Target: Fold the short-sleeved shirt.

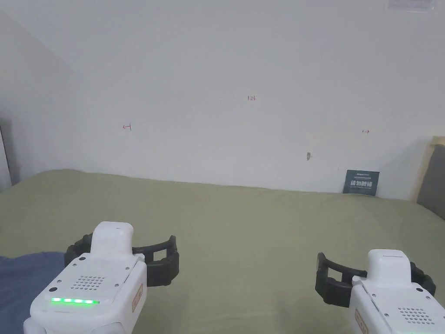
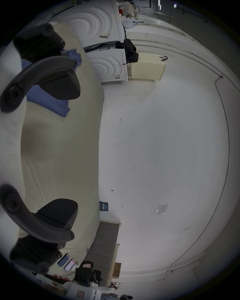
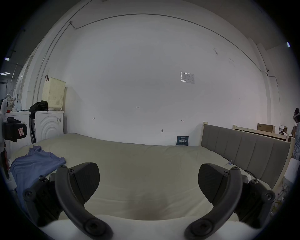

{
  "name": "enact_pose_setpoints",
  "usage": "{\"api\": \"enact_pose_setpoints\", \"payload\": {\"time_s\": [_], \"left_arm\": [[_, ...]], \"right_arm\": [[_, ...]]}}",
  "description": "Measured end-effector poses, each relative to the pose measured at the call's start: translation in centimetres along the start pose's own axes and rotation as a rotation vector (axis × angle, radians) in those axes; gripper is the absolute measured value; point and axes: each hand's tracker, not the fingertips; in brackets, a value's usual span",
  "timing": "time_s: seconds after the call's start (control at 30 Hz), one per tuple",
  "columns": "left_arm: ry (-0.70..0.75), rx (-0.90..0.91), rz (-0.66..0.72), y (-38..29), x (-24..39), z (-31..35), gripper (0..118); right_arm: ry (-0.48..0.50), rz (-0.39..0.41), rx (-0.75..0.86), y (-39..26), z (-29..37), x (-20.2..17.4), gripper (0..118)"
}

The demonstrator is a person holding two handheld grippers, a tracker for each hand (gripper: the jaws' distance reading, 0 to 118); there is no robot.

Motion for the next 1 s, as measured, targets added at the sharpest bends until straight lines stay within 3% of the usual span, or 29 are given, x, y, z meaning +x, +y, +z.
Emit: {"api": "enact_pose_setpoints", "payload": {"time_s": [1.0], "left_arm": [[0.034,0.013,0.016,0.2,-0.2,-0.6,118]], "right_arm": [[-0.002,-0.005,0.011,-0.1,-0.2,1.3,118]]}}
